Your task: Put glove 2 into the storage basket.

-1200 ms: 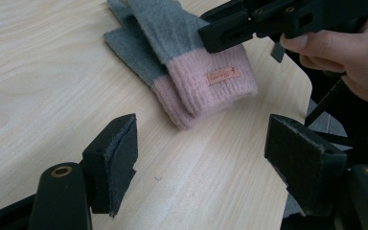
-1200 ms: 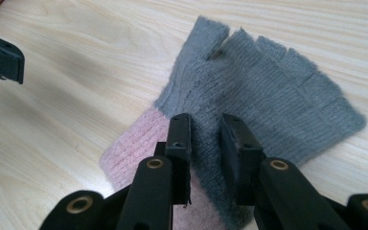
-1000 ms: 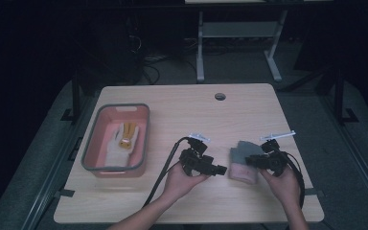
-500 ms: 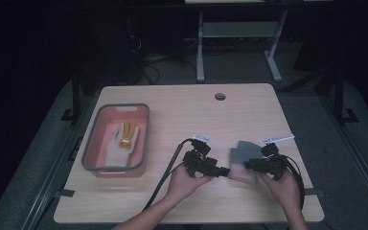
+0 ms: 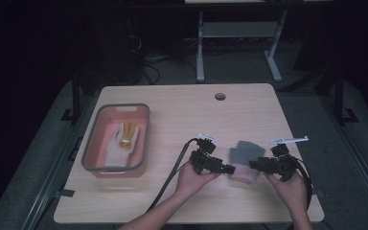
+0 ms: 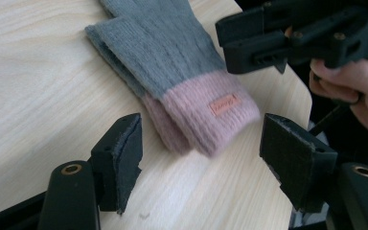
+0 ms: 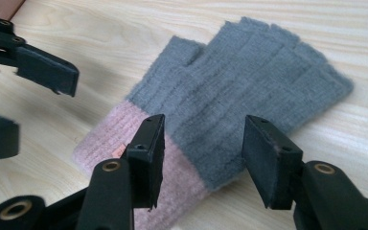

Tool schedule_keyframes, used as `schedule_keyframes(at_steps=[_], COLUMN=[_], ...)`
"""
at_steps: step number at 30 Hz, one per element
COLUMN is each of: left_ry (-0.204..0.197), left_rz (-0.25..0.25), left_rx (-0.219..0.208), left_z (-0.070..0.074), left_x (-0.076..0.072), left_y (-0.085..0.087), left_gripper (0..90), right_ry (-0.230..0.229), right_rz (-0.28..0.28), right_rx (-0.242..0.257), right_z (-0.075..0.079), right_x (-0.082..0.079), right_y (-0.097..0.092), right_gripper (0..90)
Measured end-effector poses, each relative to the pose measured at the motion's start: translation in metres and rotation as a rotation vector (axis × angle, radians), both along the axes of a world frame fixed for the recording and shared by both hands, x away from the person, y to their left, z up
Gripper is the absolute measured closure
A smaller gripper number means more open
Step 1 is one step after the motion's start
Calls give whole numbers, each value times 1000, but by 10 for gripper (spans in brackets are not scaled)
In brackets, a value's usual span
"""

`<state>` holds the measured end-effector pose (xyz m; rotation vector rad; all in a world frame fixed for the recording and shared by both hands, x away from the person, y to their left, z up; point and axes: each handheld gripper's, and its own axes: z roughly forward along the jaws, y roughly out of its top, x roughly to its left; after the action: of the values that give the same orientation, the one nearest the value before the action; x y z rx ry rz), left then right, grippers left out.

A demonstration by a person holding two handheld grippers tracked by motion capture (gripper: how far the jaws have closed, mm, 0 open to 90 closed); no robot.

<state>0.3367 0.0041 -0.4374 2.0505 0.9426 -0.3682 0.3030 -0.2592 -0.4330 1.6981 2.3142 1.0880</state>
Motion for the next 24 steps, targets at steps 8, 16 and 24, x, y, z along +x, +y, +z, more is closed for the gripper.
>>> schedule_keyframes(at_steps=[8,16,24], left_ry=[49,83,92], left_rz=[4,18,19], left_rx=[0,0,30], left_z=[-11,-20,-27], left_x=[4,10,9], left_y=[-14,-21,-29], left_gripper=[328,347,401], right_ry=[25,61,94], right_rz=[-16,-32,-48], right_rx=[11,57,101], right_z=[-10,-14,-22], right_x=[0,1,2], right_y=[-9,-12,-15], right_gripper=[499,509,485])
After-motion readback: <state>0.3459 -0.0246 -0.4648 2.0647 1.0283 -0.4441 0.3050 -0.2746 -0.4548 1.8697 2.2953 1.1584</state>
